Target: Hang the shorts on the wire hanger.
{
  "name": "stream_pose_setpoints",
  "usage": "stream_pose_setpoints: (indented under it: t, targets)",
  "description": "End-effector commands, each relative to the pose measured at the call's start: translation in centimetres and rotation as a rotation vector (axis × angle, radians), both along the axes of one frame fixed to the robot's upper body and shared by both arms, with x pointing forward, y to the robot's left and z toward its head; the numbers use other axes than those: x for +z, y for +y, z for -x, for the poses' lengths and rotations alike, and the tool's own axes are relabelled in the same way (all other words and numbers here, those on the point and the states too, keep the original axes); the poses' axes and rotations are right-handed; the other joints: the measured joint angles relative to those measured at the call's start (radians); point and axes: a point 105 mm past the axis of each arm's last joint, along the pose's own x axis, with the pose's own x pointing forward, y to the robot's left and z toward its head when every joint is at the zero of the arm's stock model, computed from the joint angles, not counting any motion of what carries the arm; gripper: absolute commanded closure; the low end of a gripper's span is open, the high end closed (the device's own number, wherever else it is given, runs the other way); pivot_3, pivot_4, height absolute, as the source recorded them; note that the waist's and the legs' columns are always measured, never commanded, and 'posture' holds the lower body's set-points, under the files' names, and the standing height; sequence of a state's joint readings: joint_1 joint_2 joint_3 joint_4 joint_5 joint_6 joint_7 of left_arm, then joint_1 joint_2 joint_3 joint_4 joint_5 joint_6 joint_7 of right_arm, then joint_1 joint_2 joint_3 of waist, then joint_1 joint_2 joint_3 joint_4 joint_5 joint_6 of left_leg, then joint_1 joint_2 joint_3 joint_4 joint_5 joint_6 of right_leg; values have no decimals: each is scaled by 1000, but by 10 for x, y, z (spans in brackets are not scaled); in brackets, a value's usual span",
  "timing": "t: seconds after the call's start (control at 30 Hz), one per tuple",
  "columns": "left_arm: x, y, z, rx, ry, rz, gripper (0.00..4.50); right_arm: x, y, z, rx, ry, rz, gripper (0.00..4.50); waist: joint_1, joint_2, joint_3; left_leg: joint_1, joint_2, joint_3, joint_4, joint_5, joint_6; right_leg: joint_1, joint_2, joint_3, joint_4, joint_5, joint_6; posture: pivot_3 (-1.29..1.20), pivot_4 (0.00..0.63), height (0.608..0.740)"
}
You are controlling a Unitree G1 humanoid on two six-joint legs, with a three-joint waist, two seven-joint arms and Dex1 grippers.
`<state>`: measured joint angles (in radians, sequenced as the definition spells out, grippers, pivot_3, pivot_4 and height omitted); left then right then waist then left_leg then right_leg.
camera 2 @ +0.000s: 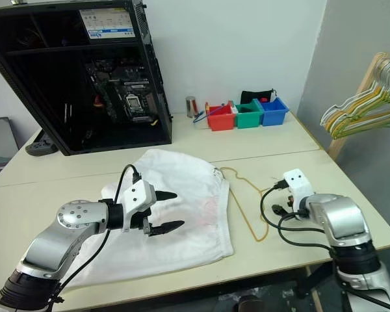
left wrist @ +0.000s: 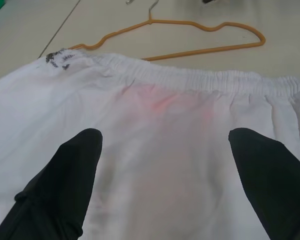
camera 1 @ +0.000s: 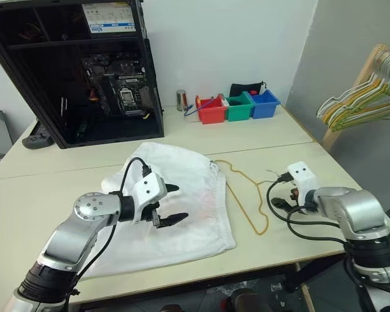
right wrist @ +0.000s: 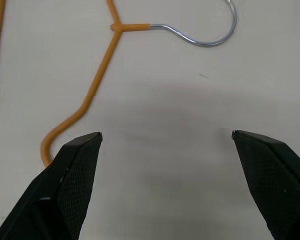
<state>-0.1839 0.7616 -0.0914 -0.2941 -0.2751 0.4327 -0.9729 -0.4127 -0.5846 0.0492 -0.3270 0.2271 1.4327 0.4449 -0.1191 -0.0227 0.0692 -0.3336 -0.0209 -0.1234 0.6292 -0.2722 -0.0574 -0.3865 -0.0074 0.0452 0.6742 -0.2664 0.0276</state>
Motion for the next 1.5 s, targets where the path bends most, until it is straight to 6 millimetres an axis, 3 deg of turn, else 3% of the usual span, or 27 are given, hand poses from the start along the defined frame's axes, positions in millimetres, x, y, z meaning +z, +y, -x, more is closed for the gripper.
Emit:
stream_pose_setpoints:
  t: [0.03,0.2,0.37,0.53,0.63,0.87,1.17,1.5]
  targets:
    - [14,-2,1,-14,-49,11,175,8,17,10,73,-9,-39,86,2,0,0,0,0,0,0,0,0,0,0,0,0,0,0,-87,1,740]
    - [14,-12,8,-59,-35,29,175,-11,41,19,112,30,-70,86,4,0,0,0,0,0,0,0,0,0,0,0,0,0,0,-85,3,740]
    - [13,-8,8,-54,-28,22,175,-24,27,7,43,20,-26,86,7,0,0,1,0,1,0,0,0,1,0,1,0,0,1,-87,5,740]
    - [16,-9,6,-49,-37,27,175,-33,33,11,69,37,-30,86,7,-1,0,1,0,1,0,0,0,1,0,0,-1,1,1,-87,2,740]
    - [16,-8,5,-49,-41,20,145,-39,36,14,80,40,-22,570,7,-2,-1,1,0,0,0,0,0,2,1,0,-1,1,1,-84,0,740]
    - [17,-5,4,-39,-46,16,145,-44,34,21,35,82,-61,2456,8,-2,-2,2,0,0,0,0,0,2,1,0,-1,0,1,-73,0,740]
    - [18,-6,5,-40,-53,17,145,-47,23,18,-69,105,-75,4463,14,-3,-2,1,0,-1,0,0,0,2,1,-1,-1,0,1,-72,0,740]
    - [18,-8,1,-38,-61,23,145,-31,-27,-1,-215,1,35,4484,24,-2,-2,2,0,-2,0,0,0,7,1,-2,-11,-1,-1,-96,0,740]
